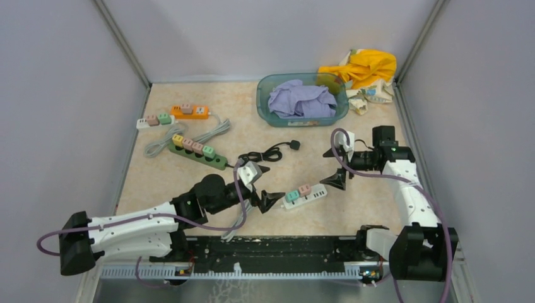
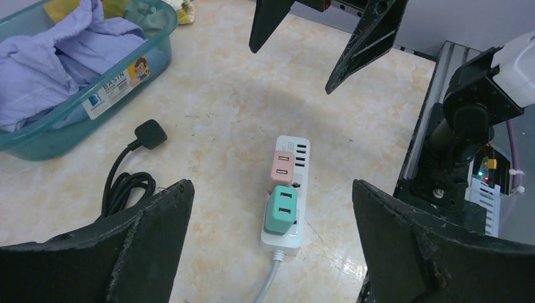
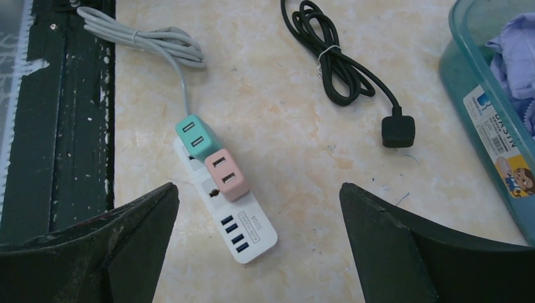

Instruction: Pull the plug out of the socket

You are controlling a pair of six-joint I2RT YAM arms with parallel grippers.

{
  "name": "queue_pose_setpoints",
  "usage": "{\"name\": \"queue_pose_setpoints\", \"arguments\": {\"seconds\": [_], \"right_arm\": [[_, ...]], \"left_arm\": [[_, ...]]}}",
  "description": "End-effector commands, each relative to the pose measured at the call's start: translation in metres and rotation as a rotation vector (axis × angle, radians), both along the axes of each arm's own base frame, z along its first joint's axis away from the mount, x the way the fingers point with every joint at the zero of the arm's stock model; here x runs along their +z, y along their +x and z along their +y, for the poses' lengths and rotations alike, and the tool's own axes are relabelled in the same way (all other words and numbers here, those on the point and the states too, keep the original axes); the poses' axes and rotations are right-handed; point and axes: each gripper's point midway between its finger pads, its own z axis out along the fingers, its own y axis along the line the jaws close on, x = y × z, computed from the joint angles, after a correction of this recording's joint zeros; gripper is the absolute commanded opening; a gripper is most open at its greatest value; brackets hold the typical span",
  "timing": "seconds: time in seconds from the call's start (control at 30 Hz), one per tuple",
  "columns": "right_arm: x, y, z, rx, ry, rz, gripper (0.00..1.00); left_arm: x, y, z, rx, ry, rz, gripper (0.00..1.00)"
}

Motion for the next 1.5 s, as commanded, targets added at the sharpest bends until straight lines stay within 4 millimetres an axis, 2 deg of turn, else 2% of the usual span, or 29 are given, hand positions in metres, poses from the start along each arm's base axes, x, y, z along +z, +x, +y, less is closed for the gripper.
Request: {"name": "queue_pose_setpoints", "arguments": {"seconds": [0.0,0.17,0.43,0.57,0.77,1.03,1.17,1.27,1.47], "right_arm": [[0.016,-0.012,0.01,0.126,0.061,-0.119,0.99],[0.013,-0.016,0.015,0.157,0.063,-0.099,0.99],[-0.017,-0.023,0.021,0.226,-0.074,-0.131,0.99],[-0.022,-0.025,0.024,0.247,-0.087,-0.155,0.99],[-0.034,-0.04,0.034,0.332,-0.101,-0.169,0.99],[-0.059,-0.06,0.05,0.449,-0.139,-0.167,0.9],[-0.066,-0.054,0.054,0.445,-0.191,-0.166,0.8],[-0.07,-0.05,0.057,0.438,-0.22,-0.159,0.74],[-0.081,-0.034,0.057,0.375,-0.296,-0.165,0.69]], "left_arm": [[-0.006,-0.004,-0.004,-0.024,-0.027,0.024,1.0],[-0.018,-0.009,-0.004,-0.045,-0.031,0.028,1.0],[-0.033,-0.012,-0.004,-0.046,-0.085,0.099,1.0],[-0.032,-0.02,-0.006,-0.089,-0.119,0.1,1.0],[-0.041,-0.023,-0.009,-0.116,-0.106,0.085,1.0],[-0.049,-0.029,-0.016,-0.174,-0.063,0.063,0.99],[-0.054,-0.026,-0.019,-0.168,-0.05,0.062,0.98],[-0.06,-0.023,-0.023,-0.161,-0.028,0.065,0.93],[-0.076,-0.019,-0.037,-0.176,0.048,0.082,0.86]]}}
